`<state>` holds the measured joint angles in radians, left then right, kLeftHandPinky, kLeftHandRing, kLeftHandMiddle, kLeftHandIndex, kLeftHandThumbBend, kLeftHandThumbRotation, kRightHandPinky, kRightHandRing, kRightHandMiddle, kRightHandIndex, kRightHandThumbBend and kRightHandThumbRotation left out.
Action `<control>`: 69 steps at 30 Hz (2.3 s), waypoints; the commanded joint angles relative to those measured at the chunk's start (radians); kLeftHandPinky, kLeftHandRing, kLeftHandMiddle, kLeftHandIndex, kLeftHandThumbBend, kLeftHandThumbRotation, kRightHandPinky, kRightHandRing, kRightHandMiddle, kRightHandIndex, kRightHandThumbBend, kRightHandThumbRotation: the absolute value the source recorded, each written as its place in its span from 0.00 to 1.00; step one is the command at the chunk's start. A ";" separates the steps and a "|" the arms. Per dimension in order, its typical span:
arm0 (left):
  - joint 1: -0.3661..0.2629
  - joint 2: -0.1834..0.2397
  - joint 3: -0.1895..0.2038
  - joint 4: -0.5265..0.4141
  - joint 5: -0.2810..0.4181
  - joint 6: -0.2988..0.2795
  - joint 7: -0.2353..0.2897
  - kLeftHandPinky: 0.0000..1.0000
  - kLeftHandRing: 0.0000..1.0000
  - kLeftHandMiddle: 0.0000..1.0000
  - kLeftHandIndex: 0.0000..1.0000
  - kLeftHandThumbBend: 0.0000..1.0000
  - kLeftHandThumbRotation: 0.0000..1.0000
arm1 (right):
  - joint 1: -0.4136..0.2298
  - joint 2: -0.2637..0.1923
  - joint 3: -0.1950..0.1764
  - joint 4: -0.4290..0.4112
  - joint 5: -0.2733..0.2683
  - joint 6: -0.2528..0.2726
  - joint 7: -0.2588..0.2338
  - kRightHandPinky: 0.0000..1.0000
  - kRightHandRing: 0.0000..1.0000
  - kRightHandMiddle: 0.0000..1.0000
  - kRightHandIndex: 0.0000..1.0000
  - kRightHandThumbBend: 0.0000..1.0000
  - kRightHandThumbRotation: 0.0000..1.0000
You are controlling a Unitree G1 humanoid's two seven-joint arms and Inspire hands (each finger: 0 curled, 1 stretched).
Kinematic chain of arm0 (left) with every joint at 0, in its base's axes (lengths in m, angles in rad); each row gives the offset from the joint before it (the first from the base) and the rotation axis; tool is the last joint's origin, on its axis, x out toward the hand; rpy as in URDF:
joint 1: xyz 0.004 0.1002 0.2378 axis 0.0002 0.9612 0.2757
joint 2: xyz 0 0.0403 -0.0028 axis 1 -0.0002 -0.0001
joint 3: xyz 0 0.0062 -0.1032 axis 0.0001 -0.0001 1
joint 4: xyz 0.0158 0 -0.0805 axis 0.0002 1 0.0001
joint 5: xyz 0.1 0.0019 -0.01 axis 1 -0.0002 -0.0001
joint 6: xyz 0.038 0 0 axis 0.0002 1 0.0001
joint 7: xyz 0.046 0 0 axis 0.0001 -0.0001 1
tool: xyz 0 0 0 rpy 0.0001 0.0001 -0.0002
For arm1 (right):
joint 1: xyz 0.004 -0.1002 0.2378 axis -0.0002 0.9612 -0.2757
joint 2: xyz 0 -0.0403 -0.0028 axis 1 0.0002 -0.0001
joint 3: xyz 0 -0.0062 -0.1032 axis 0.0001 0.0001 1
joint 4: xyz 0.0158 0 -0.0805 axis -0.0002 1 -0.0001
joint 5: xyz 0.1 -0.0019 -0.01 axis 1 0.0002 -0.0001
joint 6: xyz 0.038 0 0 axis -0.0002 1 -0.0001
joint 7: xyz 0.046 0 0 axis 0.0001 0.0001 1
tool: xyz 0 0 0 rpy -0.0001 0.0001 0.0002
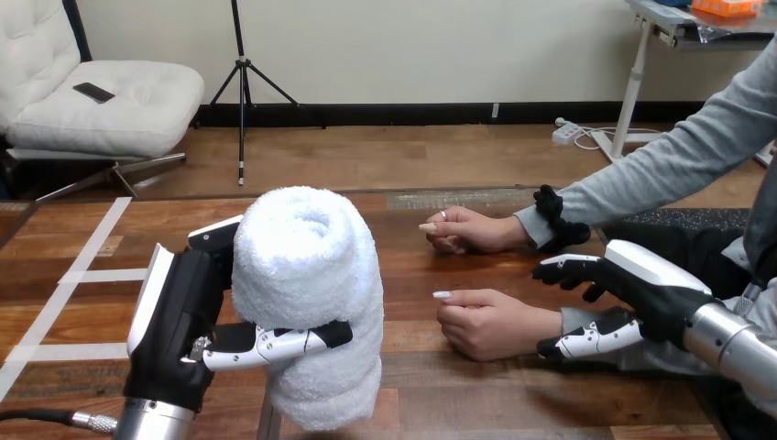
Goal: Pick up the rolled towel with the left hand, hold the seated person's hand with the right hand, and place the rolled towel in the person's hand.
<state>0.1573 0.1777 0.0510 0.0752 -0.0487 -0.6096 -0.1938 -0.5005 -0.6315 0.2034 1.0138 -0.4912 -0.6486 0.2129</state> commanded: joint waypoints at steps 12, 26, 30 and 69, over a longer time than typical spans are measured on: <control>-0.041 -0.004 0.007 -0.034 -0.049 -0.017 -0.021 0.27 0.31 0.37 0.37 0.56 0.00 | -0.122 -0.014 0.034 0.004 -0.008 0.038 0.022 0.75 0.84 0.86 0.85 0.97 0.42; -0.050 -0.003 0.012 -0.026 -0.084 -0.027 -0.049 0.26 0.30 0.35 0.36 0.57 0.00 | -0.141 -0.013 0.067 0.000 -0.043 0.054 0.016 0.74 0.84 0.86 0.85 1.00 0.39; -0.052 -0.004 0.016 -0.026 -0.084 -0.032 -0.051 0.25 0.29 0.35 0.36 0.56 0.00 | -0.149 -0.013 0.082 -0.001 -0.057 0.056 0.014 0.73 0.84 0.85 0.84 1.00 0.36; -0.034 0.014 0.037 -0.078 -0.122 -0.078 -0.088 0.20 0.25 0.32 0.35 0.62 0.00 | -0.213 0.014 0.188 0.031 -0.167 0.096 -0.011 0.64 0.77 0.80 0.79 0.96 0.26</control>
<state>0.1574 0.1843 0.0654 0.0643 -0.1475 -0.6566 -0.2853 -0.6253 -0.6312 0.3792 1.0362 -0.6480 -0.5503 0.2263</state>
